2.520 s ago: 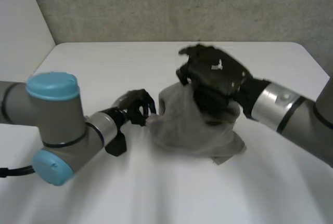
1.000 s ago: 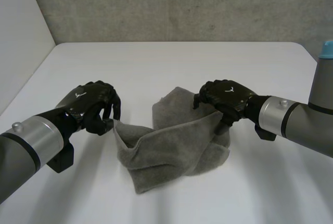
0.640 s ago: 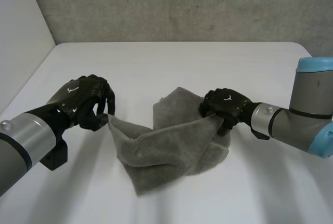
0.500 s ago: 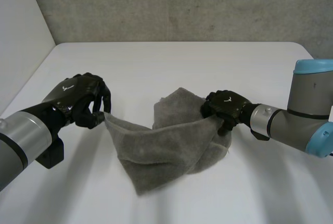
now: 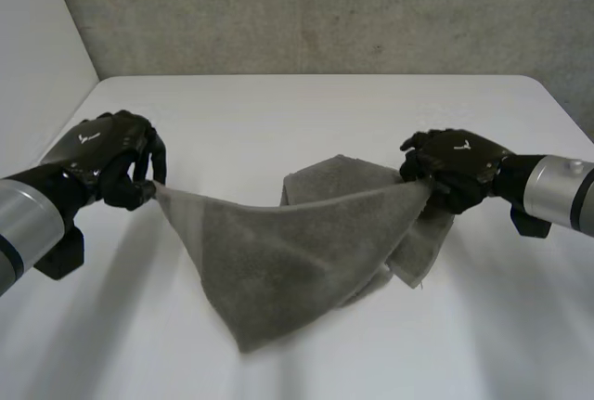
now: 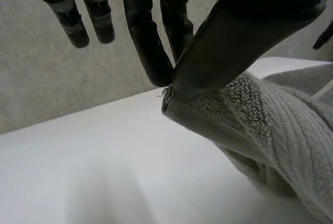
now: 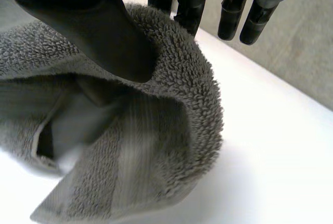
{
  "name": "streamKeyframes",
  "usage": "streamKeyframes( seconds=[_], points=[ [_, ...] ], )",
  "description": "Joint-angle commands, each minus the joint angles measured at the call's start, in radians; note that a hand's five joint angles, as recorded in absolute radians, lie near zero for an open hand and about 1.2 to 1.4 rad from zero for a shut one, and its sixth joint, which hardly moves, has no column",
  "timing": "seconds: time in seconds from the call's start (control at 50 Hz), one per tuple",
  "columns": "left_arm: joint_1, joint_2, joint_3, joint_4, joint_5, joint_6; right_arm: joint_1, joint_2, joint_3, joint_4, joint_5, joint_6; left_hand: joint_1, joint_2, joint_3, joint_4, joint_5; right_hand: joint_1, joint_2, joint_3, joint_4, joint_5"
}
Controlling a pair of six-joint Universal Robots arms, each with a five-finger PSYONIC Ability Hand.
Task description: Fold the towel.
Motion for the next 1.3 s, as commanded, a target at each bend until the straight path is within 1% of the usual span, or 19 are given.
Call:
streamKeyframes(
  seconds=[0.02,0.1,0.14,0.24,0.26,0.32,0.36,0.42,0.48,0.58,0.64,0.74,0.86,1.04,1.08,1.1,1.12,1.18,1.3],
  points=[
    [-0.014,-0.207,0.208,0.016,-0.012,0.062,0.074,0.152,-0.271,0.005,0.017,-0.070,0.134,0.103,-0.045,-0.052,0.079,0.099,0.120,-0.006,-0.006,0.068],
    [-0.031,-0.318,0.411,0.006,-0.029,0.055,0.125,0.174,-0.494,-0.001,0.120,-0.070,0.134,0.103,-0.045,-0.052,0.079,0.099,0.120,-0.006,-0.006,0.068],
    [-0.053,-0.358,0.585,0.002,-0.067,0.051,0.166,0.150,-0.682,-0.071,0.249,-0.026,0.134,0.103,-0.045,-0.052,0.079,0.099,0.120,-0.006,-0.006,0.068],
    [-0.071,-0.344,0.780,0.022,-0.136,0.014,0.186,-0.005,-0.686,-0.355,0.336,0.194,0.134,0.103,-0.045,-0.052,0.079,0.099,0.120,-0.006,-0.006,0.068],
    [-0.065,-0.331,0.810,0.037,-0.148,-0.003,0.172,-0.080,-0.631,-0.445,0.331,0.289,0.134,0.103,-0.045,-0.052,0.079,0.099,0.120,-0.006,-0.006,0.068],
    [-0.059,-0.301,0.821,0.059,-0.155,-0.021,0.144,-0.140,-0.569,-0.511,0.317,0.365,0.134,0.103,-0.045,-0.052,0.079,0.099,0.120,-0.006,-0.006,0.068],
    [-0.036,-0.225,0.786,0.104,-0.148,-0.041,0.057,-0.191,-0.453,-0.544,0.250,0.454,0.134,0.103,-0.045,-0.052,0.079,0.099,0.120,-0.006,-0.006,0.068],
    [-0.011,-0.183,0.689,0.149,-0.145,-0.031,0.042,-0.220,-0.335,-0.531,0.152,0.445,0.134,0.103,-0.045,-0.052,0.079,0.099,0.120,-0.006,-0.006,0.068],
    [-0.004,-0.179,0.635,0.169,-0.142,-0.026,0.032,-0.237,-0.266,-0.524,0.113,0.427,0.134,0.103,-0.045,-0.052,0.079,0.099,0.120,-0.006,-0.006,0.068],
    [-0.002,-0.179,0.369,0.204,-0.081,0.015,0.000,-0.252,0.036,-0.527,0.015,0.263,0.134,0.103,-0.045,-0.052,0.079,0.099,0.120,-0.006,-0.006,0.068],
    [-0.002,-0.186,0.292,0.210,-0.059,0.042,-0.006,-0.242,0.174,-0.516,0.008,0.131,0.134,0.103,-0.045,-0.052,0.079,0.099,0.120,-0.006,-0.006,0.068],
    [-0.016,-0.264,0.025,0.278,-0.004,0.196,-0.012,-0.188,0.343,-0.515,0.011,-0.056,0.134,0.103,-0.045,-0.052,0.079,0.099,0.120,-0.006,-0.006,0.068],
    [-0.068,-0.329,-0.089,0.278,-0.009,0.269,-0.009,-0.139,0.449,-0.482,0.017,-0.193,0.134,0.103,-0.045,-0.052,0.079,0.099,0.120,-0.006,-0.006,0.068],
    [-0.091,-0.271,-0.113,0.276,-0.018,0.272,-0.021,-0.171,0.464,-0.350,0.006,-0.213,0.134,0.103,-0.045,-0.052,0.079,0.074,0.094,-0.006,-0.006,0.043],
    [-0.085,-0.254,-0.113,0.278,-0.018,0.269,-0.024,-0.182,0.481,-0.343,0.015,-0.210,0.134,0.103,-0.045,-0.052,0.079,-0.329,-0.308,-0.006,-0.006,-0.360],
    [-0.074,-0.242,-0.115,0.278,-0.018,0.267,-0.024,-0.182,0.481,-0.343,0.015,-0.210,0.134,0.103,-0.045,-0.052,0.079,-0.332,-0.311,-0.006,-0.006,-0.362],
    [-0.067,-0.234,-0.116,0.276,-0.018,0.266,-0.029,-0.180,0.492,-0.344,0.018,-0.207,0.134,0.103,-0.045,-0.052,0.079,-0.587,-0.567,-0.006,-0.006,-0.618],
    [-0.054,-0.219,-0.116,0.276,-0.018,0.263,-0.052,-0.176,0.507,-0.344,0.018,-0.204,0.134,0.103,-0.045,-0.052,0.079,-0.824,-0.803,-0.006,-0.006,-0.855],
    [-0.027,-0.211,-0.118,0.278,-0.015,0.261,-0.089,-0.172,0.511,-0.340,0.034,-0.175,0.134,0.103,-0.045,-0.052,0.079,-0.860,-0.839,-0.006,-0.006,-0.891]
  ],
)
